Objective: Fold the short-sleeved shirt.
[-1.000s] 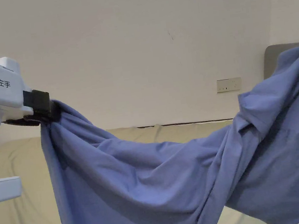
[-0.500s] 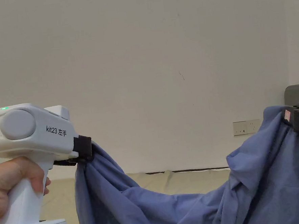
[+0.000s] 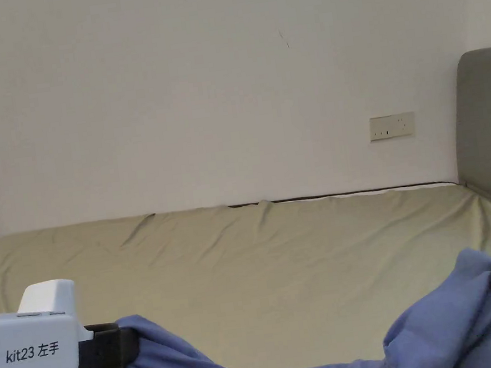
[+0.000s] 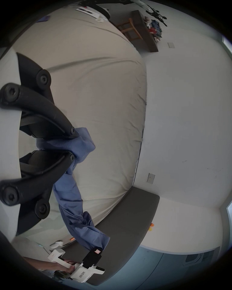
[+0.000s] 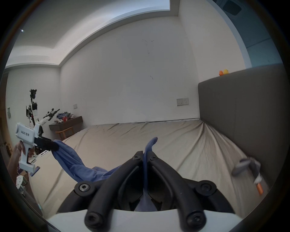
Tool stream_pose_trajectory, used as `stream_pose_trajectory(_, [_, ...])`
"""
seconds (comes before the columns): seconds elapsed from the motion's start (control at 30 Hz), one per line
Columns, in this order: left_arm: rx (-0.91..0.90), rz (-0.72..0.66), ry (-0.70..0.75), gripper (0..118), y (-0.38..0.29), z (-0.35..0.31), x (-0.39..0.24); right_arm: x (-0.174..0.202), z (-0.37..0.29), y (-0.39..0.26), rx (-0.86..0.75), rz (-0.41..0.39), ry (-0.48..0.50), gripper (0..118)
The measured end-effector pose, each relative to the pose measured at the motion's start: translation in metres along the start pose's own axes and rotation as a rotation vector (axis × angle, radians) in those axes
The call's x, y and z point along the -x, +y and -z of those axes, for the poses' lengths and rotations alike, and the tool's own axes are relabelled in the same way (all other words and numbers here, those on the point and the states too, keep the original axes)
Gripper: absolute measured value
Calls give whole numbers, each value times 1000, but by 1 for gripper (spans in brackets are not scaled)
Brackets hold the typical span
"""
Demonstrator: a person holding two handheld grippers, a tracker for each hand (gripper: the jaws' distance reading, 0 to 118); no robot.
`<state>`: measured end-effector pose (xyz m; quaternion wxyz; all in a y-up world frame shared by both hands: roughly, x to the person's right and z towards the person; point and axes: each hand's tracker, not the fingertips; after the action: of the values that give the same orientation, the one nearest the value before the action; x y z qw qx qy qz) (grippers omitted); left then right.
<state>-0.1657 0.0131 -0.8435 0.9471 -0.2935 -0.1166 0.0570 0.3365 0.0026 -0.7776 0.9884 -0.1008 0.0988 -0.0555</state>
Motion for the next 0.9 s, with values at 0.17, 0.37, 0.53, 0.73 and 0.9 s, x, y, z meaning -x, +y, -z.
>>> stream_pose_trajectory(0.17, [16, -108, 36, 10, -93, -54, 1, 24, -88, -58, 88, 22, -19, 3])
stream_pose_trajectory(0.37, [203, -108, 175, 10, -203, -70, -6, 37, -146, -150, 361, 28, -104, 3])
stream_pose_trajectory(0.53, [248, -177, 168, 11, -247, -71, 5, 37, -170, -188, 478, 113, -121, 3])
stream_pose_trajectory(0.73, [386, -227, 153, 106, -264, -62, 7, 40, -175, -181, 436, 110, -147, 71])
stream_pose_trajectory(0.9, [331, -341, 167, 109, -248, -80, 7, 43, -182, -151, 366, 112, -131, 87])
